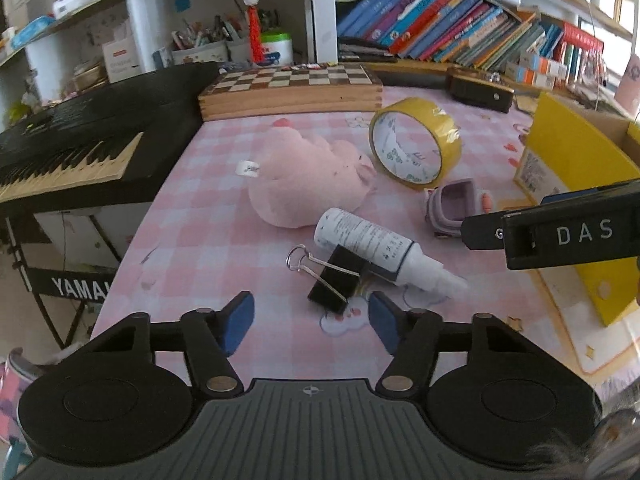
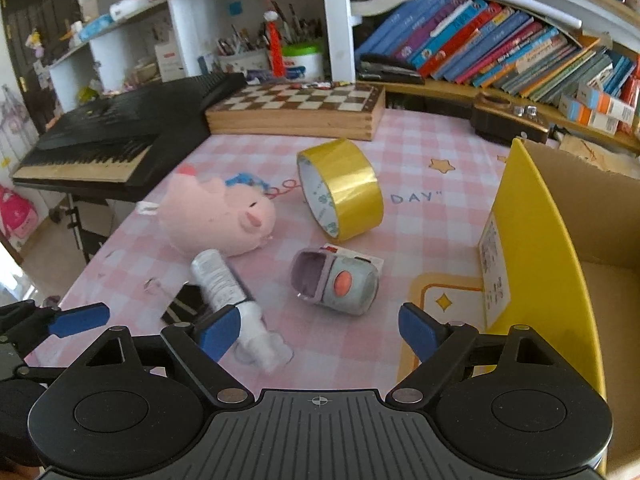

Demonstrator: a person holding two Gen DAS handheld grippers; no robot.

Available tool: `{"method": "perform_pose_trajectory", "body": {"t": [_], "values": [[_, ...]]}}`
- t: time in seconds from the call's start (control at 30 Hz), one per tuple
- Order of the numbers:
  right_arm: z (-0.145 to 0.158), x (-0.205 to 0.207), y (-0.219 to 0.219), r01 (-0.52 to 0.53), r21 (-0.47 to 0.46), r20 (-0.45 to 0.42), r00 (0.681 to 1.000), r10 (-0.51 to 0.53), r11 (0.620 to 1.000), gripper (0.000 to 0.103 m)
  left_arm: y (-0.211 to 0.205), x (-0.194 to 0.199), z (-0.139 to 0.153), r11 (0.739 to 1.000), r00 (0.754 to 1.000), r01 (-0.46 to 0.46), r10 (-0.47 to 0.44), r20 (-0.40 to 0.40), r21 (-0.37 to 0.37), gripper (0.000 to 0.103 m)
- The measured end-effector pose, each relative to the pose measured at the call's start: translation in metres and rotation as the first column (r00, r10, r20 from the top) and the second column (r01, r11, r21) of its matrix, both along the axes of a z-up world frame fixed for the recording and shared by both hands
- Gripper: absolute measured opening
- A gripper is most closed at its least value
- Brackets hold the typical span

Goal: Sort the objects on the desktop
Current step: 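Grasp the black binder clip with the left tool while the right tool grasps the grey toy robot, then carry the binder clip in the left tool while the right tool carries the toy robot toward the yellow box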

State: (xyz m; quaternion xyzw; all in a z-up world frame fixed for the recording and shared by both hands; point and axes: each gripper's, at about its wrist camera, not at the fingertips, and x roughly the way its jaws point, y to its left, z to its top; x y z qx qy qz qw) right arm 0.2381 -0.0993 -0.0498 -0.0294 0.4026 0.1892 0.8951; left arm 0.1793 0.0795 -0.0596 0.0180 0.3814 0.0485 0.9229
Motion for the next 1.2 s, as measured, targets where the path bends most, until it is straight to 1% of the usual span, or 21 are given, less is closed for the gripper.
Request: {"method": "perform_pose_trajectory", "body": {"t": [0.23,0.3,0.37,0.47,0.5,0.57,0.67,0.7,0.73,0.77,0.9,1.03,1.2], "values": [[-0.011,0.027,0.007,0.019,-0.010,-0.030,0.999,-0.019,1.000,0.088,-0.007,0.030,-0.015,0.997,0.997,0.071,-0.069,-0.045,0.044,0.052],[-0.015,0.033,0.007,0.029,-0.010,-0.047,0.998,-0.029,1.000,0.088,-0.009,0.035,-0.019,0.995,0.995,0.087,-0.083,-0.057,0.053,0.046],[-0.019,0.039,0.008,0.038,-0.010,-0.060,0.997,-0.039,0.999,0.088,-0.010,0.037,-0.021,0.994,0.994,0.092,-0.089,-0.057,0.057,0.044],[-0.025,0.047,0.009,0.056,-0.009,-0.084,0.995,-0.056,0.998,0.088,-0.011,0.039,-0.021,0.994,0.994,0.098,-0.095,-0.056,0.055,0.031],[-0.027,0.049,0.010,0.061,-0.007,-0.090,0.994,-0.061,0.998,0.088,-0.012,0.039,-0.021,0.993,0.994,0.098,-0.095,-0.055,0.061,0.029],[-0.029,0.051,0.013,0.060,-0.007,-0.099,0.993,-0.060,0.998,0.088,-0.014,0.040,-0.020,0.993,0.994,0.098,-0.095,-0.054,0.065,0.028],[-0.032,0.053,0.017,0.043,-0.005,-0.111,0.993,-0.043,0.999,0.088,-0.010,0.038,-0.018,0.996,0.995,0.085,-0.083,-0.049,0.034,0.025],[-0.033,0.053,0.018,0.039,-0.006,-0.110,0.993,-0.039,0.999,0.085,-0.008,0.036,-0.016,0.997,0.996,0.078,-0.077,-0.046,0.023,0.025],[-0.033,0.052,0.018,0.031,-0.009,-0.107,0.994,-0.032,0.999,0.073,-0.006,0.035,-0.015,0.997,0.997,0.072,-0.071,-0.042,0.015,0.024],[-0.032,0.052,0.019,0.027,-0.016,-0.104,0.994,-0.029,0.999,0.067,-0.004,0.034,-0.013,0.998,0.997,0.065,-0.065,-0.036,0.005,0.024],[-0.024,0.046,0.014,0.022,0.009,-0.074,0.997,-0.021,1.000,0.067,0.005,0.026,-0.002,0.999,1.000,0.030,-0.030,-0.006,-0.045,0.024],[-0.010,0.032,0.013,-0.011,0.021,-0.014,1.000,0.011,1.000,0.067,0.006,0.017,0.008,0.998,0.999,0.024,-0.022,0.030,-0.058,0.024],[0.007,0.015,0.009,-0.030,0.043,0.030,0.999,0.028,0.999,0.067,0.006,0.003,0.020,0.997,0.998,0.023,-0.018,0.063,-0.076,0.024]]}}
